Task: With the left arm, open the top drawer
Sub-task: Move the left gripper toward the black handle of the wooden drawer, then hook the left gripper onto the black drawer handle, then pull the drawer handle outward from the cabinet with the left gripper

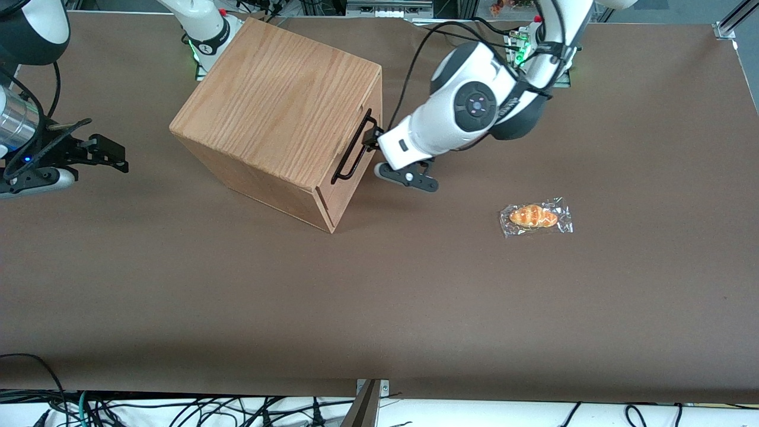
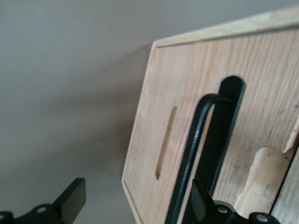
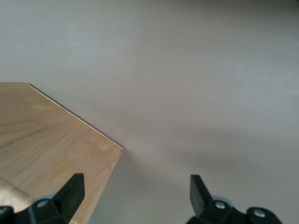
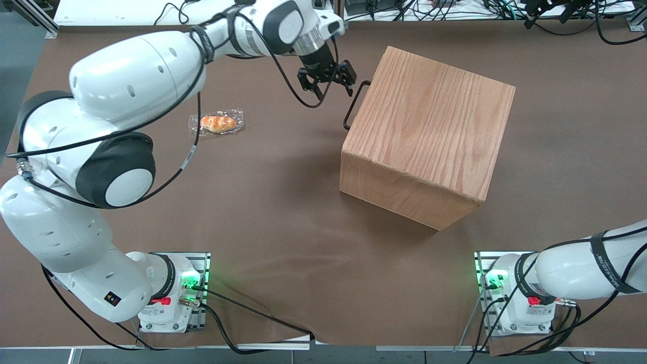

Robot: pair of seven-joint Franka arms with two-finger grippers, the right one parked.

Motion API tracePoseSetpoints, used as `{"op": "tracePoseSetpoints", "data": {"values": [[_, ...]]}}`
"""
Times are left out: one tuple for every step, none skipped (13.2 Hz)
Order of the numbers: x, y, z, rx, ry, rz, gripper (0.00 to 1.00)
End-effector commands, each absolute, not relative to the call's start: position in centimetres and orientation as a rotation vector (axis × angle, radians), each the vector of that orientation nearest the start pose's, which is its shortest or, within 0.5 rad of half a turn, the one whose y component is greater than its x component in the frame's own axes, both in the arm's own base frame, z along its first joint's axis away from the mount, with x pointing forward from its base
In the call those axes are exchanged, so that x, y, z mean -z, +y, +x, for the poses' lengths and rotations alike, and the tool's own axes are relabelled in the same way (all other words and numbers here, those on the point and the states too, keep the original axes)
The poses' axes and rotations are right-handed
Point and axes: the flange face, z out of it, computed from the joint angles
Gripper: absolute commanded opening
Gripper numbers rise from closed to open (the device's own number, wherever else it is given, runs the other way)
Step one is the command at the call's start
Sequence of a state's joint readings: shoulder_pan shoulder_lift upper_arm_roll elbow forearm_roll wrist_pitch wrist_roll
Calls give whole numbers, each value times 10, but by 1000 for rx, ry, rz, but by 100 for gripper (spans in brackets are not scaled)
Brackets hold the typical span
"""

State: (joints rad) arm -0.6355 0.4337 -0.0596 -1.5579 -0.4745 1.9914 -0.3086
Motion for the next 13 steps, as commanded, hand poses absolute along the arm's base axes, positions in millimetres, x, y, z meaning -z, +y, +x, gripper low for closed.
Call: {"op": "tracePoseSetpoints", "data": {"values": [[-398,-465,512,-408,274,-3505,100],[-390,-469,510,-426,272,-3495,100],[-385,-471,509,-423,271,-3491,100],[-385,-474,510,-378,277,-3497,100],[-381,-474,511,-353,288,-3479,100],[-376,-473,512,-348,297,-3464,100],[-373,-472,513,-347,294,-3456,100],[-373,-468,517,-341,286,-3456,100],[-372,-463,520,-327,288,-3442,100],[-372,-460,523,-301,300,-3421,100],[-371,-452,529,-293,290,-3408,100],[-370,-438,539,-281,263,-3400,100],[-371,-433,542,-263,270,-3386,100]]}}
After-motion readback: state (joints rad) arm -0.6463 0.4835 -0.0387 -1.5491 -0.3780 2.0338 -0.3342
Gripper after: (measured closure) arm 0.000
